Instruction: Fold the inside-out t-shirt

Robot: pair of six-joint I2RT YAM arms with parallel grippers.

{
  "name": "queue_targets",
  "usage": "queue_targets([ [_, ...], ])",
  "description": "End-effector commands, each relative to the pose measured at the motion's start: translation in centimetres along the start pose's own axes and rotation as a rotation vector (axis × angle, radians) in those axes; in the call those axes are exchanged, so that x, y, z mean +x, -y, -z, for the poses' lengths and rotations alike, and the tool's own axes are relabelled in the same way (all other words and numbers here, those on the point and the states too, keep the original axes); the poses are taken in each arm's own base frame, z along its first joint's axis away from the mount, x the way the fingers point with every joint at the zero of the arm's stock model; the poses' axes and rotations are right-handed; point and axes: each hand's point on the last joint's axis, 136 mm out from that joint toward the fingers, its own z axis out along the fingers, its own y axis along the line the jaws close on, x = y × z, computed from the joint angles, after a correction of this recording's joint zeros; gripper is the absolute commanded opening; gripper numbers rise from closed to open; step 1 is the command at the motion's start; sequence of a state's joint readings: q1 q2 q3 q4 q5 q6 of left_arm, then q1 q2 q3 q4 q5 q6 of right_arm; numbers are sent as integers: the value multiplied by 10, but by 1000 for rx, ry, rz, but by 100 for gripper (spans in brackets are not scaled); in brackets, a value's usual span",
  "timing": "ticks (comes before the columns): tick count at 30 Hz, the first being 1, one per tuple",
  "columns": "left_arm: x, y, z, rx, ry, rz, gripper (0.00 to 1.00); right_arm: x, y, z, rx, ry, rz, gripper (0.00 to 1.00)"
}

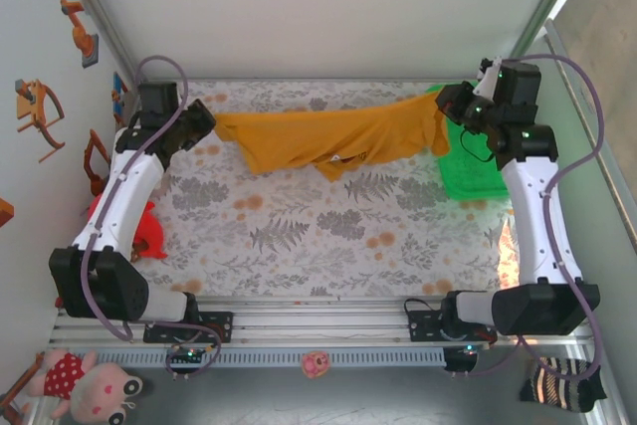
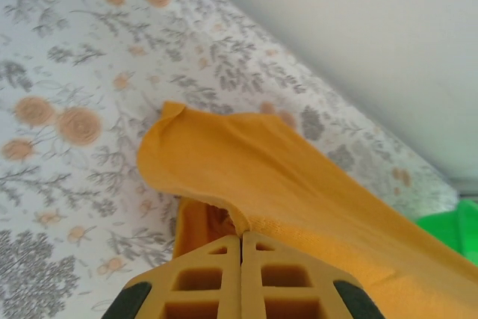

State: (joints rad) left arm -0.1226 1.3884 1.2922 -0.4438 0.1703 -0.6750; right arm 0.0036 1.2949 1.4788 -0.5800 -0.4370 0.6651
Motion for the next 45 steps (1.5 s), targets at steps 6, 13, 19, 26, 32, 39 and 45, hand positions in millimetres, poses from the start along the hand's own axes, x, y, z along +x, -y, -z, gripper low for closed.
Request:
queue_targets([
  [6, 20, -18, -21, 70, -113, 5, 0, 26, 4, 3, -54, -47, -40, 0],
  [13, 60, -93, -52, -163, -185, 94, 53, 41, 12, -4, -63, -92, -57, 0],
  [19, 99, -89, -46, -173, -216, 85, 59, 43, 13, -9, -71, -110, -57, 0],
  [26, 170, -69, -54, -242, -277, -52, 68, 44, 15, -12, -69, -109, -59, 0],
  [32, 190, -62, -75, -300, -287, -90, 73, 45, 17, -13, -67, -112, -63, 0],
  [39, 190, -56, -100, -318, -301, -117, 71, 45, 17, -13, -65, -110, -64, 0],
  [45, 200, -52, -119, -315, -341, -123, 62, 45, 17, -13, -65, -109, -66, 0],
])
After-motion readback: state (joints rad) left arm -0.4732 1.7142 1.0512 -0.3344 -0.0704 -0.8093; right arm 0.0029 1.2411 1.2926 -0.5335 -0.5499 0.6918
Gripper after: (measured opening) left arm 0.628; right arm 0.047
